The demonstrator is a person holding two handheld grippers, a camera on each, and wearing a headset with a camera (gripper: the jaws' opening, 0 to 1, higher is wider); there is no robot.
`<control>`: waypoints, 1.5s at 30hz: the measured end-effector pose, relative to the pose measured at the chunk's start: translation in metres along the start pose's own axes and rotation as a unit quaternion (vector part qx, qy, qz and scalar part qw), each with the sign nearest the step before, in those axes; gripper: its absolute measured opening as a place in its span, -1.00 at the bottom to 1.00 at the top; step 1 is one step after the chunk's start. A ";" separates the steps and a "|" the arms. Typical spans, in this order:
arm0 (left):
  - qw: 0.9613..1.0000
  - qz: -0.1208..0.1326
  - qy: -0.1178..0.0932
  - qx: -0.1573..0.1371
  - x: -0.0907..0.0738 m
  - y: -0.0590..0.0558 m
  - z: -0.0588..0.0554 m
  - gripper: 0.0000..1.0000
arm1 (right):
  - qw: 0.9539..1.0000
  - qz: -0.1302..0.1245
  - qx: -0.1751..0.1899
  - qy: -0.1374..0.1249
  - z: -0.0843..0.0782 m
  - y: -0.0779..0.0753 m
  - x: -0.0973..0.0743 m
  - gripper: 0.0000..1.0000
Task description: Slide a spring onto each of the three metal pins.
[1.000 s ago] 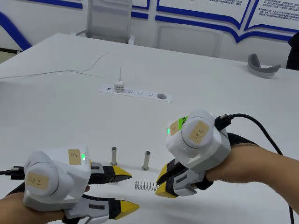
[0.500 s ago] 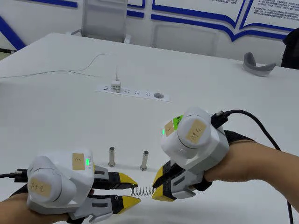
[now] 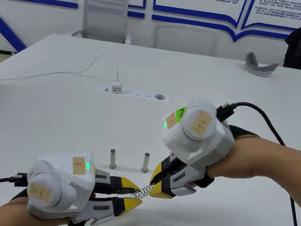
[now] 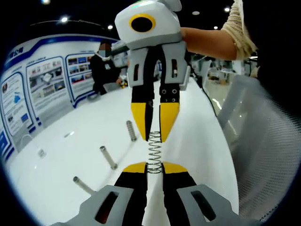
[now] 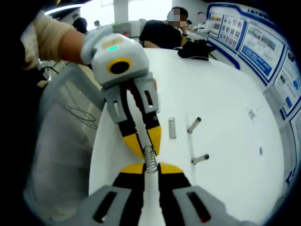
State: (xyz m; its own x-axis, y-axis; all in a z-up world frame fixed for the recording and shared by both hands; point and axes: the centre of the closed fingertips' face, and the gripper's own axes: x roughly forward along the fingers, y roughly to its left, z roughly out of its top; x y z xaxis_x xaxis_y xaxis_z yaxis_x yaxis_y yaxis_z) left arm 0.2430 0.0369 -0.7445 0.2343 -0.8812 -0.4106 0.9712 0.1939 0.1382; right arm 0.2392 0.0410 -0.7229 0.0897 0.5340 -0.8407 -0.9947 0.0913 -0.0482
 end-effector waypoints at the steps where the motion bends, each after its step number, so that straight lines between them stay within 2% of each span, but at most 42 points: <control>1: 1.000 0.000 0.000 0.000 0.000 0.000 0.000 -0.77 | 1.000 0.000 -0.002 -0.001 0.001 0.000 0.000 -0.76; 15: 1.000 0.013 -0.005 -0.009 -0.004 0.000 0.006 -0.77 | 0.999 -0.008 -0.020 -0.034 0.024 0.003 -0.005 -0.76; 27: 1.000 0.020 -0.004 -0.010 -0.007 0.001 0.008 -0.77 | 0.998 -0.009 -0.029 -0.054 0.036 0.004 -0.003 -0.76; 37: 1.000 0.025 -0.006 -0.018 -0.008 0.003 0.008 -0.75 | 0.998 -0.011 -0.028 -0.054 0.037 0.001 -0.003 -0.76; 45: 0.999 0.022 -0.008 -0.034 -0.009 0.004 0.006 -0.60 | 0.998 -0.021 -0.024 -0.048 0.033 -0.006 -0.006 -0.76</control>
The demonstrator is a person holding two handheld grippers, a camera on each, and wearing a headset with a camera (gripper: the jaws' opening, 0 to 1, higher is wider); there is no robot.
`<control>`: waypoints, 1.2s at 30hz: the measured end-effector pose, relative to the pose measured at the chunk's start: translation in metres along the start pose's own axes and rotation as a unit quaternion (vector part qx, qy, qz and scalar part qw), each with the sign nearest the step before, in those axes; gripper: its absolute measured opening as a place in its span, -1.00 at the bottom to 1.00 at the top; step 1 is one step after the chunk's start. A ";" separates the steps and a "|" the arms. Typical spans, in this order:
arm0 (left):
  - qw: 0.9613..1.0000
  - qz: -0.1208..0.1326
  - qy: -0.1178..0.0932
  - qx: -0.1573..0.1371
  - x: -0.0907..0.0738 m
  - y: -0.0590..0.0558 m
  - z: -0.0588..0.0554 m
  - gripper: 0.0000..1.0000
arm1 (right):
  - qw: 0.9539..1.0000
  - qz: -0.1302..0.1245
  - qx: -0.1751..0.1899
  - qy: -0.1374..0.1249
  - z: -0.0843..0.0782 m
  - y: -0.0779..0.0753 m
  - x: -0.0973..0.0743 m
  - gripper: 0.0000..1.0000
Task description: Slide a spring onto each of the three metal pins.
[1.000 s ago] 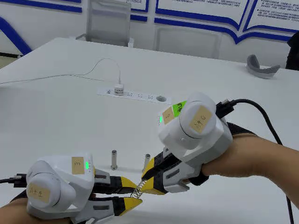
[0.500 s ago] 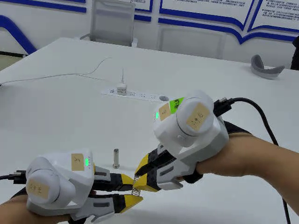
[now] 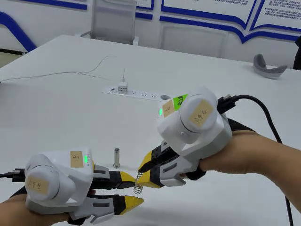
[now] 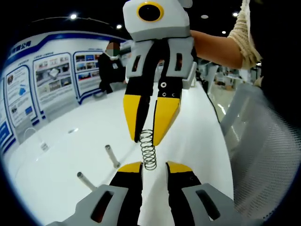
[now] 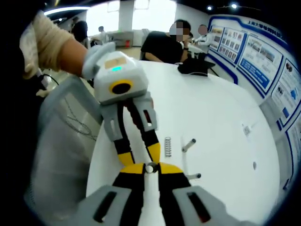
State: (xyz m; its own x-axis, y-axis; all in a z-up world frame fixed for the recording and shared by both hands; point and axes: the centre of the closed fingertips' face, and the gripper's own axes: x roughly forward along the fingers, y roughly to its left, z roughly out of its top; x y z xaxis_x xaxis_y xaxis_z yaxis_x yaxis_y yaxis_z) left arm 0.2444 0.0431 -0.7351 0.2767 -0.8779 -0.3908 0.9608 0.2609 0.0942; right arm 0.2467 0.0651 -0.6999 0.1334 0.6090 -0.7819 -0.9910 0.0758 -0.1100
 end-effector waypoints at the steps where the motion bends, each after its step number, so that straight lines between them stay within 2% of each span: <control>1: 1.000 0.000 0.000 -0.002 0.000 0.001 0.000 -0.59 | 1.000 -0.001 0.000 0.001 0.000 -0.001 0.000 -0.76; 11: 0.999 0.021 -0.012 -0.028 -0.012 0.014 -0.003 -0.47 | 1.000 -0.013 0.007 0.009 -0.005 -0.009 -0.005 -0.76; 24: 0.997 0.056 -0.017 -0.057 -0.032 0.029 -0.014 -0.29 | 0.999 -0.034 0.017 0.015 -0.010 -0.022 -0.015 -0.76; 36: 0.994 0.079 -0.014 -0.078 -0.041 0.033 -0.024 -0.14 | 0.998 -0.046 0.026 0.018 -0.017 -0.034 -0.020 -0.76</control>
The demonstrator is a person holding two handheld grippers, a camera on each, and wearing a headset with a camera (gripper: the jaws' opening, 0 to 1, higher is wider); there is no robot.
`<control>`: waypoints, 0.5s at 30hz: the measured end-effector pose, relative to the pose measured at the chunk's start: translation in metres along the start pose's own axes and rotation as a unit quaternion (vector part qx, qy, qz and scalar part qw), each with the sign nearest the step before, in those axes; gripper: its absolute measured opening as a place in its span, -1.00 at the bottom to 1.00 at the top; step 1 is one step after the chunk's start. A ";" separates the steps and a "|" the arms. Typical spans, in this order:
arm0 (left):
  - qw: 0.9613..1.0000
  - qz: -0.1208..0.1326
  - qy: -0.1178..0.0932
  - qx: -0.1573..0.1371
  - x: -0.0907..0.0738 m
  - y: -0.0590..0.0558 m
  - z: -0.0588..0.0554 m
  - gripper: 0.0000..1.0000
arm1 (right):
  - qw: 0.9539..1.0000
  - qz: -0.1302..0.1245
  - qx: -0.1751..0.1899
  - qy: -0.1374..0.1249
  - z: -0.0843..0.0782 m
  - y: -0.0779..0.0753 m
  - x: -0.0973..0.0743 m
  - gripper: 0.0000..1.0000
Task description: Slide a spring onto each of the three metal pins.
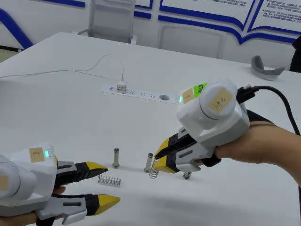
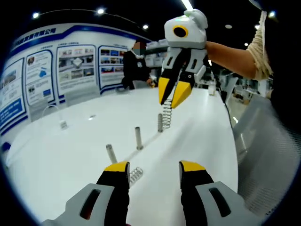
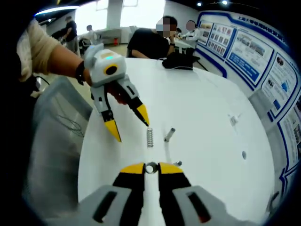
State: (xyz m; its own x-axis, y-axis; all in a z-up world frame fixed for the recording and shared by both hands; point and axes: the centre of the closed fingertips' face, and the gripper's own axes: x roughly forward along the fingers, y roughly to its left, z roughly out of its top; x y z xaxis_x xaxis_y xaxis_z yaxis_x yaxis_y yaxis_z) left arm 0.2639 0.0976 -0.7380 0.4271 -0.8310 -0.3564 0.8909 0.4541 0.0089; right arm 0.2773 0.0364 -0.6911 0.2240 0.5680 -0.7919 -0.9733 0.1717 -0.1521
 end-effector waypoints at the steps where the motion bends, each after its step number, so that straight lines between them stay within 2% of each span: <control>1: 1.000 0.002 0.000 -0.001 -0.001 0.001 -0.001 -0.13 | 1.000 -0.001 0.000 0.000 0.000 -0.001 -0.001 -0.76; 15: 1.000 0.021 0.004 -0.015 -0.006 0.008 -0.008 -0.05 | 1.000 -0.015 0.001 0.002 0.002 -0.023 0.000 -0.76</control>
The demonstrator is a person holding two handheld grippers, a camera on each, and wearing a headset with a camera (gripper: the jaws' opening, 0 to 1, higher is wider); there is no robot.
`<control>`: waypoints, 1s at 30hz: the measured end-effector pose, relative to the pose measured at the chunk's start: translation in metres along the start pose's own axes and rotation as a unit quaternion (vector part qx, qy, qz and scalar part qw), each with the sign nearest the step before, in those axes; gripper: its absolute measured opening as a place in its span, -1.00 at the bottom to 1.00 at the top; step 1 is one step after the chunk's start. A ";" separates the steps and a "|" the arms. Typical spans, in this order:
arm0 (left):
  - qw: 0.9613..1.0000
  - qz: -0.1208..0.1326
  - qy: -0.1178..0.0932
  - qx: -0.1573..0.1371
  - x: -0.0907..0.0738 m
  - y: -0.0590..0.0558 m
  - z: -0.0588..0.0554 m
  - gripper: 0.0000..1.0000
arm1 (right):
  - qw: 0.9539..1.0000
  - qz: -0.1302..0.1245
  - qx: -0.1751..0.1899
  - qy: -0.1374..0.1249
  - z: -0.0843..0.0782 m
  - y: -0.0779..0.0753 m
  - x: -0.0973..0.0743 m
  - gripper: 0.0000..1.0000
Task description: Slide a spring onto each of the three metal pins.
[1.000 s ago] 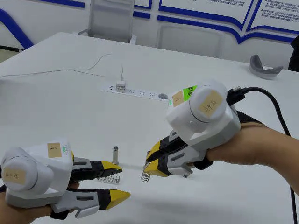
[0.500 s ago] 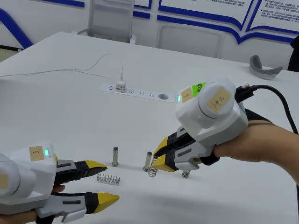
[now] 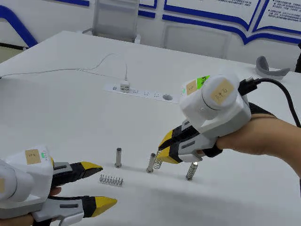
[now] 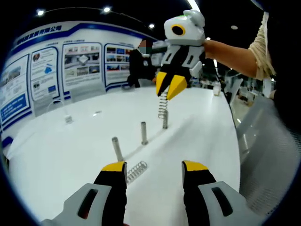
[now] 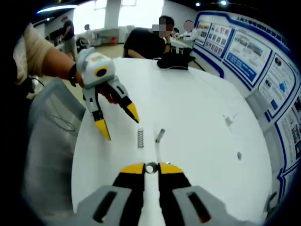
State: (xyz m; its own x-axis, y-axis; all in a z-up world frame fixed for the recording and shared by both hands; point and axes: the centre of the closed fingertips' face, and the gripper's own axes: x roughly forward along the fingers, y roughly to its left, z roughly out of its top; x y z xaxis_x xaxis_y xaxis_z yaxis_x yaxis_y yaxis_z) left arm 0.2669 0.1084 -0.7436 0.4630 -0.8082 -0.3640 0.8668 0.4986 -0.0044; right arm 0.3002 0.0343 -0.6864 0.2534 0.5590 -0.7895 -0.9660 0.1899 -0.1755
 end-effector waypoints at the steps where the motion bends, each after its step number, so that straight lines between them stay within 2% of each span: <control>1: 1.000 0.001 0.000 -0.001 0.000 0.000 -0.001 -0.04 | 1.000 -0.003 0.001 0.000 0.000 -0.003 0.000 -0.76; 13: 1.000 0.004 0.000 -0.006 -0.001 0.002 -0.003 -0.02 | 1.000 -0.022 0.011 0.004 -0.003 -0.029 0.010 -0.76; 30: 1.000 0.003 0.002 -0.015 0.000 0.004 -0.009 -0.04 | 1.000 -0.017 0.022 0.012 -0.009 -0.036 0.027 -0.76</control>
State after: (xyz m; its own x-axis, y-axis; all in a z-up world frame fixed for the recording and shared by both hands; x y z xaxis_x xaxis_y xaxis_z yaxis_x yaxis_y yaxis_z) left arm 0.2687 0.1129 -0.7524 0.4675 -0.8036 -0.3684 0.8577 0.5132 -0.0308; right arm 0.3416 0.0354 -0.7062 0.2840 0.5320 -0.7977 -0.9536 0.2435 -0.1772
